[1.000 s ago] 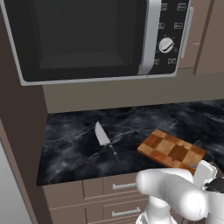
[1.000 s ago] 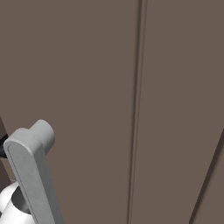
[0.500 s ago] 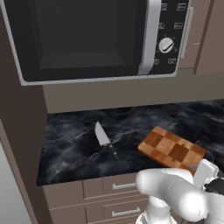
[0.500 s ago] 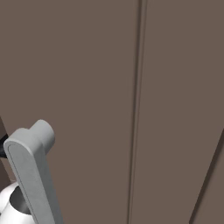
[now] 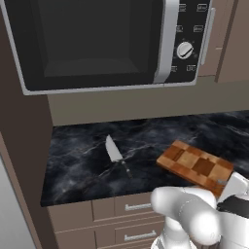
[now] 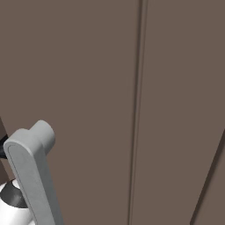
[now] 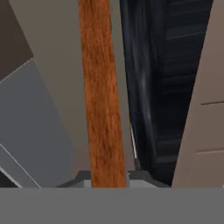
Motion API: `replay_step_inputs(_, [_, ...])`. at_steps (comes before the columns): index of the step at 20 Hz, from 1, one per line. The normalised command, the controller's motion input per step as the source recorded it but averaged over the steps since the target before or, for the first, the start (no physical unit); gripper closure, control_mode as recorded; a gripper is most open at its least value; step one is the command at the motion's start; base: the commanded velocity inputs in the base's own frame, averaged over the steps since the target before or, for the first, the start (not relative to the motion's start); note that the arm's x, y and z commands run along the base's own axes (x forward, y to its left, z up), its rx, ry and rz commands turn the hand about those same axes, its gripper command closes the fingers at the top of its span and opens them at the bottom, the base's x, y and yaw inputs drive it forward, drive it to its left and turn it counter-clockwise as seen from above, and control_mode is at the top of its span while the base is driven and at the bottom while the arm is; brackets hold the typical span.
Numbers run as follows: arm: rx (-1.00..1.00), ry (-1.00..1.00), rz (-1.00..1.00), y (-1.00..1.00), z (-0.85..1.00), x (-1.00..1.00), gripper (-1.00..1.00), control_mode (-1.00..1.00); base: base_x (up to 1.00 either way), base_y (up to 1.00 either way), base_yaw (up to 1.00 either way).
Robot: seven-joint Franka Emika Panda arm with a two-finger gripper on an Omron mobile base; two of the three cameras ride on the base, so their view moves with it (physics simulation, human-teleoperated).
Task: Move the cutting board and knife to the sink. Then move spray from the cabinet to the counter.
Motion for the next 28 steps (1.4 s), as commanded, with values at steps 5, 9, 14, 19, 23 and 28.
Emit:
replay_step_inputs(5, [-0.01,-0.09,0.01,0.06,0.56,-0.17,1.0,-1.0,0.0,0.0,0.0])
replay_step_inputs(9, [-0.07,-0.05,0.02,0.08,0.54,-0.17,1.0,-1.0,0.0,0.0,0.0])
replay_step_inputs(14, [-0.08,-0.01,0.0,0.05,0.55,-0.19,1.0,-1.0,0.0,0.0,0.0])
replay_step_inputs(19, [-0.11,0.0,0.0,0.04,0.52,-0.25,1.0,-1.0,0.0,0.0,0.0])
replay_step_inputs(23, [-0.1,0.0,0.0,0.12,0.46,-0.29,1.0,-1.0,0.0,0.0,0.0])
replay_step_inputs(28, [-0.01,0.0,0.04,0.27,0.34,-0.26,1.0,-1.0,0.0,0.0,0.0])
